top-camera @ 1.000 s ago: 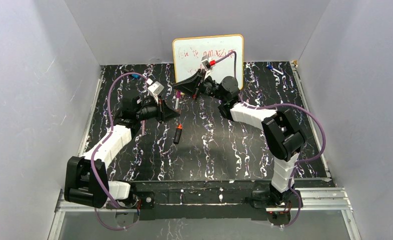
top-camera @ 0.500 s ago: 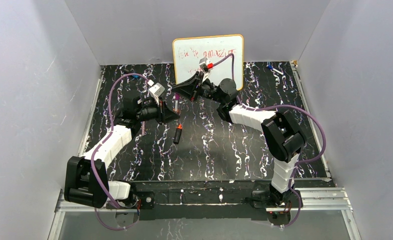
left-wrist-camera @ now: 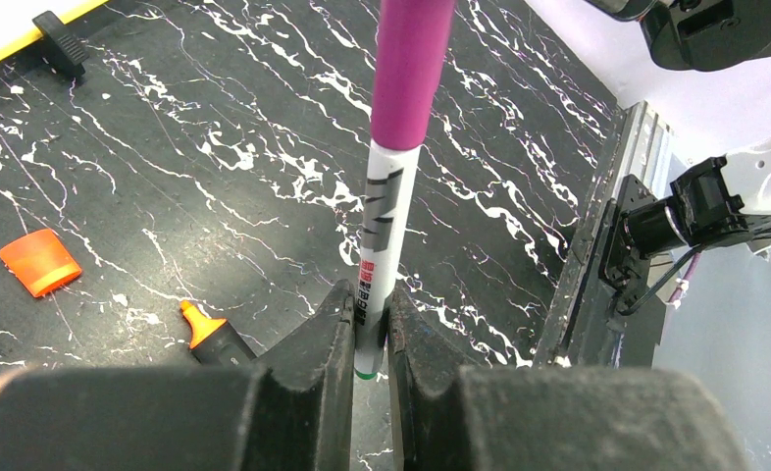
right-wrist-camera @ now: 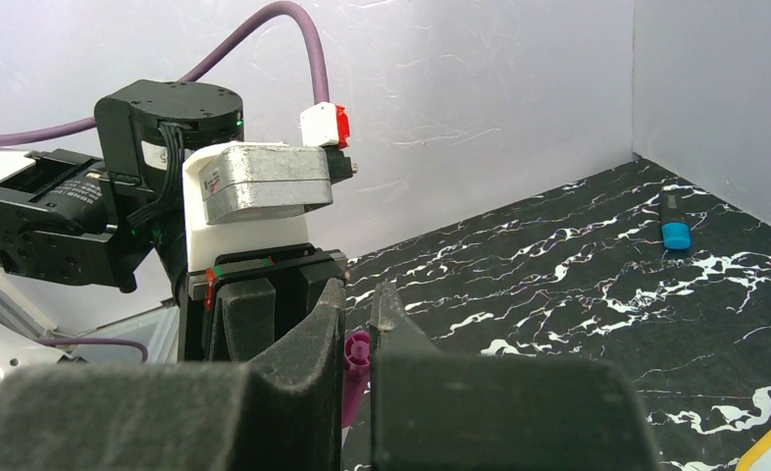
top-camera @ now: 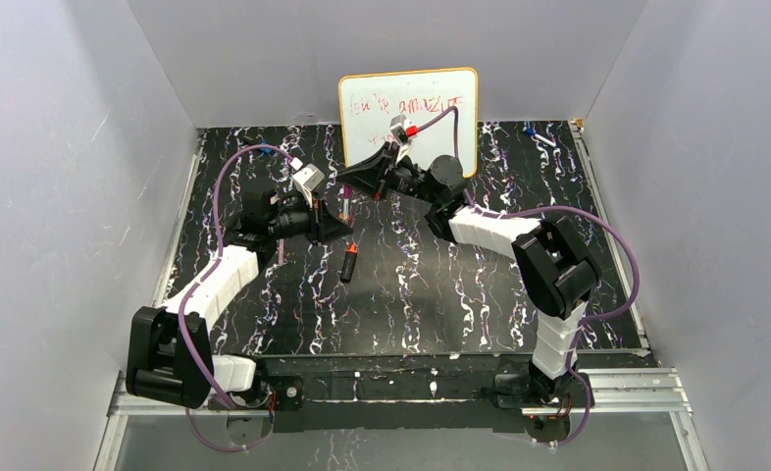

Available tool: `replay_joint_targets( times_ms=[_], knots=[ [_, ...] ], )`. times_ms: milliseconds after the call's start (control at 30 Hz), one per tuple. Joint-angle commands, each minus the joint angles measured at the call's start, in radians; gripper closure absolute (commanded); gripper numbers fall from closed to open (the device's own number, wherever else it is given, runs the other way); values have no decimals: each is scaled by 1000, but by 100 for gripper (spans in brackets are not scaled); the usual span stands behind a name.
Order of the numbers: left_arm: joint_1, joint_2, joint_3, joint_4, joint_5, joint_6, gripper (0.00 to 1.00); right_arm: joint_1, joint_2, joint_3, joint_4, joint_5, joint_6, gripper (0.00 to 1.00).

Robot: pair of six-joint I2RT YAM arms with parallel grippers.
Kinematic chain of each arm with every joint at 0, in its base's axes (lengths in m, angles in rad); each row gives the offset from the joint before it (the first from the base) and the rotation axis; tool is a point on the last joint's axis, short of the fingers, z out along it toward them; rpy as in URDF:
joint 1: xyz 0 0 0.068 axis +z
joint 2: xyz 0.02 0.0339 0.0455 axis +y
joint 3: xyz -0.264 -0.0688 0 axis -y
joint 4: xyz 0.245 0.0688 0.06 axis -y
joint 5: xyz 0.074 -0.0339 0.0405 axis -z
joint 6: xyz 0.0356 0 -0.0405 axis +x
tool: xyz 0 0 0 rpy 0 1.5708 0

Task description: Insert the pens into the pen caps

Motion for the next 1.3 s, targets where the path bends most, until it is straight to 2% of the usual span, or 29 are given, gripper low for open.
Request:
replay_joint_targets(
  times_ms=[0,667,1267],
  knots=[
    [13,-31,78,138,-46,-5,100,62,1,-40,-110,-176,-3,99],
    [13,-32,164,56,-84,68,100,96,8,-109,-123,-171,-17,99],
    [16,-58,188,53,-114,81,100,123,61,-155,-91,-171,7,99]
  ],
)
